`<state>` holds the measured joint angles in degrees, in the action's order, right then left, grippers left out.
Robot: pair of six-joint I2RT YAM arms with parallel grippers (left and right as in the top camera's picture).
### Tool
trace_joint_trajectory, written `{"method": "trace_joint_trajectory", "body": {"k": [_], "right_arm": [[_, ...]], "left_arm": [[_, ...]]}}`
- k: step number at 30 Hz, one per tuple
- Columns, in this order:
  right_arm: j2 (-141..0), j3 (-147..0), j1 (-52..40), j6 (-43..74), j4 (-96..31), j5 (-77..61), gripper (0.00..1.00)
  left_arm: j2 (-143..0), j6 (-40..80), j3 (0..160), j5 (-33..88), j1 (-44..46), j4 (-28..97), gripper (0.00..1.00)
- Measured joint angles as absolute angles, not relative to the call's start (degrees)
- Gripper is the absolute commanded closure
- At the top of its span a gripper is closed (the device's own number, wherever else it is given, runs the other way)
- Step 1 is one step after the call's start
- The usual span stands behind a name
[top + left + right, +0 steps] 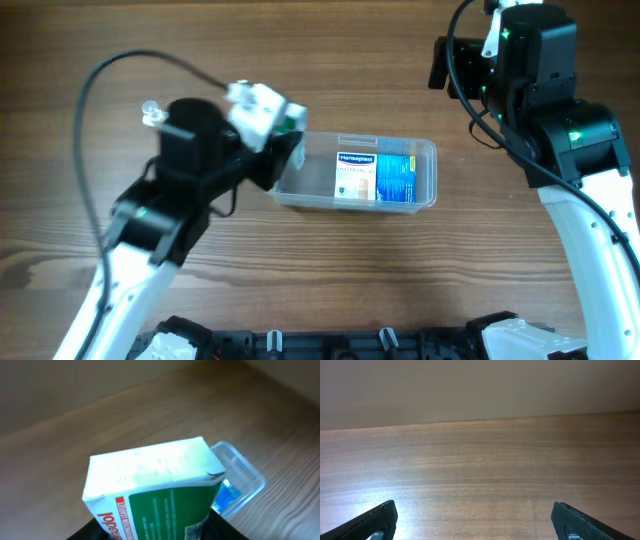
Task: Pack container
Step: 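Carry the medicine box right and lower it into the container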
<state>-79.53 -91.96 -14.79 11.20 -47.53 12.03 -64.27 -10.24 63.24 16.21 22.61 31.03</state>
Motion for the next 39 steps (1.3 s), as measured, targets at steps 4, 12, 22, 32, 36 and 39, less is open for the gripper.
{"method": "trace_joint_trajectory", "body": {"k": [4, 12, 22, 32, 36, 39], "right_arm": [[-79.53, -91.96, -14.79, 11.20, -47.53, 12.03, 0.00], [-79.53, -91.96, -14.79, 11.20, -47.53, 12.03, 0.00], [-79.53, -91.96, -14.79, 11.20, -47.53, 12.03, 0.00], [-79.53, -91.96, -14.79, 11.20, -47.53, 12.03, 0.00], [-79.53, -91.96, -14.79, 11.20, -47.53, 12.03, 0.00], [-79.53, -91.96, -14.79, 11.20, -47.53, 12.03, 0.00]], "left_arm": [[-71.02, -22.70, 63.24, 16.08, 24.53, 30.37, 0.67], [-81.43, -42.04, 63.22, 15.49, 24.86, 27.66, 0.62], [-84.84, -48.86, 63.22, 15.27, 27.40, 26.76, 0.53], [-92.03, -50.28, 63.22, 13.28, 27.38, 27.40, 0.49], [-94.02, -50.35, 63.22, 11.73, 27.38, 27.40, 0.52], [-95.39, -50.33, 63.22, 10.90, 27.38, 27.51, 0.45]]}}
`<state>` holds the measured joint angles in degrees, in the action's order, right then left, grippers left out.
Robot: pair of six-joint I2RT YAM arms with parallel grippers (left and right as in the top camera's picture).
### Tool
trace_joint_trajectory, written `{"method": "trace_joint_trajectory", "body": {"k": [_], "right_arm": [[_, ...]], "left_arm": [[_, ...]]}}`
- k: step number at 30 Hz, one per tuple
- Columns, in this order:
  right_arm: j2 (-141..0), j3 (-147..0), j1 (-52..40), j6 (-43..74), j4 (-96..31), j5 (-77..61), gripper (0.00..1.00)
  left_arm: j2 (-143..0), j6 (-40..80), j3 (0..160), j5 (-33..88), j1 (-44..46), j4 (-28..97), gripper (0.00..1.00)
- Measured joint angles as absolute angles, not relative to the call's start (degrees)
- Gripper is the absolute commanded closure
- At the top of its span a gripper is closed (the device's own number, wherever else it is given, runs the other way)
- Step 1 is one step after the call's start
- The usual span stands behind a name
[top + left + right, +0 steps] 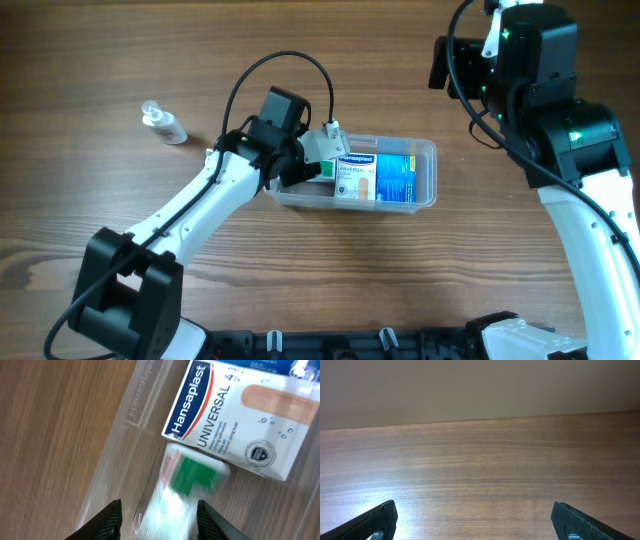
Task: Pack container
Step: 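Carry the medicine box right and lower it into the container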
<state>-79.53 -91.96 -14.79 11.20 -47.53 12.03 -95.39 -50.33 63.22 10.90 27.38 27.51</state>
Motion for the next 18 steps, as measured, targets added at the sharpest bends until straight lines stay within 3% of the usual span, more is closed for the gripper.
{"method": "trace_joint_trajectory", "body": {"k": [2, 5, 12, 14, 18], "right_arm": [[-79.53, -91.96, -14.79, 11.20, -47.53, 12.03, 0.00], [-79.53, -91.96, -14.79, 11.20, -47.53, 12.03, 0.01], [-79.53, -91.96, -14.79, 11.20, -47.53, 12.03, 0.00], [-79.53, -91.96, -14.79, 11.20, -47.53, 12.03, 0.00], [-79.53, -91.96, -14.79, 11.20, -47.53, 12.03, 0.00]], "left_arm": [[-95.46, -50.22, 63.22, 10.59, 27.40, 27.64, 0.36], [-95.44, -49.87, 63.22, 10.31, 27.73, 27.62, 0.44], [-95.18, -47.53, 63.22, 10.28, 30.41, 27.86, 0.75], [-94.91, -44.14, 63.22, 10.31, 30.83, 28.12, 0.92], [-94.39, -34.35, 63.22, 10.13, 30.63, 27.86, 0.96]]}}
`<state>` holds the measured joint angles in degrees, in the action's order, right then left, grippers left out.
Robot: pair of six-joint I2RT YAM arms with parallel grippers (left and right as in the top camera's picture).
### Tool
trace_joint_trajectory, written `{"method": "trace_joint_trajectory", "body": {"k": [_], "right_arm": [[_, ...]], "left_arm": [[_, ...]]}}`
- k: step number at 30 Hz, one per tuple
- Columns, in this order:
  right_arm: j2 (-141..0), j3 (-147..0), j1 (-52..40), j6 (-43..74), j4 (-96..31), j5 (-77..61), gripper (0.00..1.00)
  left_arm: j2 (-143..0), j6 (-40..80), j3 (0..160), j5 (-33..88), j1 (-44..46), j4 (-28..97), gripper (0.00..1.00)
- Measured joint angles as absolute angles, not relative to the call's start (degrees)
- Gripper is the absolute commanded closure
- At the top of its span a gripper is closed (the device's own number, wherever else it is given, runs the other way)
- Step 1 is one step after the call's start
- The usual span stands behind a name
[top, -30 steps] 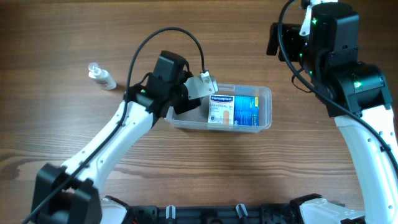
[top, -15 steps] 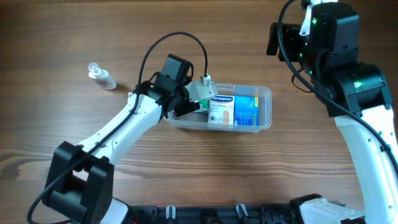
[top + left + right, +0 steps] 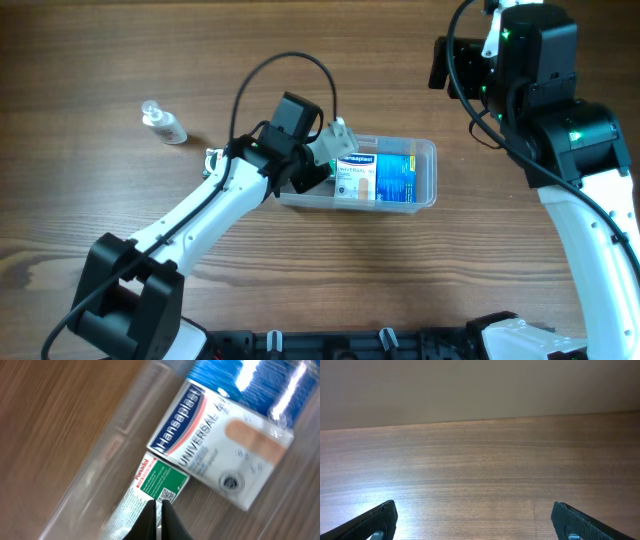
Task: Pack container
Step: 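Carry the medicine box right and lower it into the container, then push the medicine box down into the container with the left gripper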
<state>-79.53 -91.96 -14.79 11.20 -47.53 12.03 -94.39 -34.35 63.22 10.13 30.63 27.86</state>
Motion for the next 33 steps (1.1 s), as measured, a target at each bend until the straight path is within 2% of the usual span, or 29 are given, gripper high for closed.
{"method": "trace_joint_trajectory", "body": {"k": [4, 9, 18, 33], "right_arm": [[-79.53, -91.96, -14.79, 11.20, -47.53, 12.03, 0.00], [-79.53, -91.96, -14.79, 11.20, -47.53, 12.03, 0.01], [-79.53, -91.96, -14.79, 11.20, -47.53, 12.03, 0.00], [-79.53, -91.96, -14.79, 11.20, -47.53, 12.03, 0.00]], "left_arm": [[-94.39, -22.83, 63.22, 10.09, 30.37, 26.46, 0.96], [-95.57, -16.29, 63.22, 9.82, 30.37, 25.89, 0.96], [-104.01, -10.20, 63.22, 5.76, 30.37, 22.81, 0.96], [-105.12, -6.83, 63.24, 2.55, 30.37, 20.60, 0.96]]}}
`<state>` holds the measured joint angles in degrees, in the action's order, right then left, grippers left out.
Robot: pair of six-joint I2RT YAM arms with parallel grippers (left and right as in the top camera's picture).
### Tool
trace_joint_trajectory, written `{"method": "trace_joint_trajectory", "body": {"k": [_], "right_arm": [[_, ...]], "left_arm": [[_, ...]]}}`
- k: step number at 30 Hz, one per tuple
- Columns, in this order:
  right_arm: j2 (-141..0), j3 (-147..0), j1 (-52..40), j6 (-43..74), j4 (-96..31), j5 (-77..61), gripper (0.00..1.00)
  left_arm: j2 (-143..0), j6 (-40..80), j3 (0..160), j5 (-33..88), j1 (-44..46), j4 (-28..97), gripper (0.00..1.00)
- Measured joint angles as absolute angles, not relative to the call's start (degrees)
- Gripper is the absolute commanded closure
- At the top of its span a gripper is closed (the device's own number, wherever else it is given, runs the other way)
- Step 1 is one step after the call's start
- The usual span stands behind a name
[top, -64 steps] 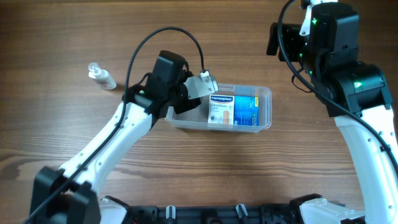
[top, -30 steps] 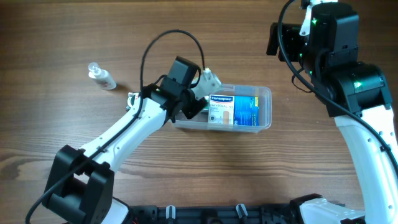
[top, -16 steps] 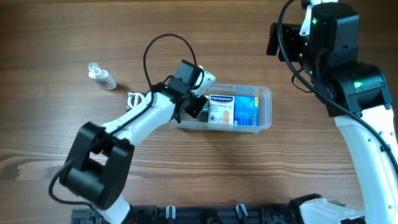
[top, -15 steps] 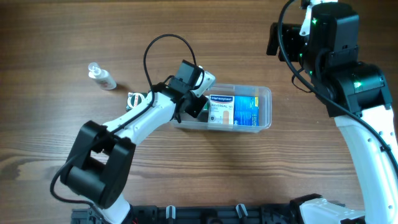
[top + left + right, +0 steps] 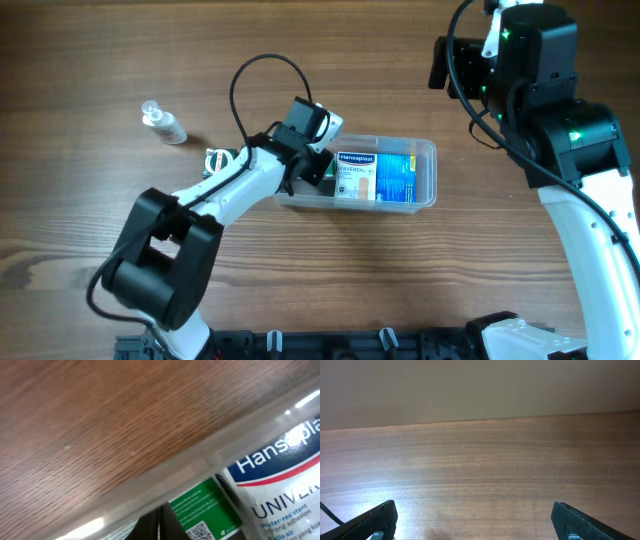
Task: Pack container
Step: 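Push the medicine box down into the container with the left gripper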
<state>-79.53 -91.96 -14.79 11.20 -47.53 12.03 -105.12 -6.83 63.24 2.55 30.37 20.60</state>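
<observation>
The clear plastic container (image 5: 425, 170) lies in the middle of the table. In it are a Hansaplast plaster box (image 5: 355, 176) and a blue box (image 5: 397, 178). A green-and-white medicine box (image 5: 205, 510) lies at its left end, beside the Hansaplast box (image 5: 280, 475). My left gripper (image 5: 161, 522) is shut with nothing in it, low over the green box, just inside the container's rim (image 5: 175, 470). From overhead the left gripper (image 5: 316, 165) covers that end. My right gripper (image 5: 482, 522) is open and empty, high above bare wood at the far right.
A small clear bottle (image 5: 163, 122) stands at the far left of the table. A small green and red object (image 5: 215, 158) lies beside my left forearm. The right arm (image 5: 540, 90) rises at the back right.
My left gripper is still shut but now sits lower and nearer the container's far rim, with the wrist turned. The green box lies where it was. The right arm has not moved.
My left gripper first held the green-and-white box in the air left of the container. Then it was open over the container's left end with the box between its fingers. Then it was shut above the lying box, and now low beside the rim.
</observation>
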Motion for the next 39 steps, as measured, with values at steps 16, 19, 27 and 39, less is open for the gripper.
{"method": "trace_joint_trajectory", "body": {"k": [16, 19, 27, 39], "right_arm": [[-79.53, -91.96, -14.79, 11.20, -47.53, 12.03, 0.00], [-79.53, -91.96, -14.79, 11.20, -47.53, 12.03, 0.00], [-79.53, -91.96, -14.79, 11.20, -47.53, 12.03, 0.00], [-79.53, -91.96, -14.79, 11.20, -47.53, 12.01, 0.00]], "left_arm": [[-93.78, -0.91, 60.05, 0.67, 30.37, 29.98, 0.96], [-95.66, -0.45, 58.54, 0.67, 30.37, 29.47, 0.96], [-97.41, -0.01, 58.22, 0.30, 30.37, 26.59, 0.94], [-100.14, -0.10, 59.27, -3.62, 30.04, 19.18, 0.88]]}}
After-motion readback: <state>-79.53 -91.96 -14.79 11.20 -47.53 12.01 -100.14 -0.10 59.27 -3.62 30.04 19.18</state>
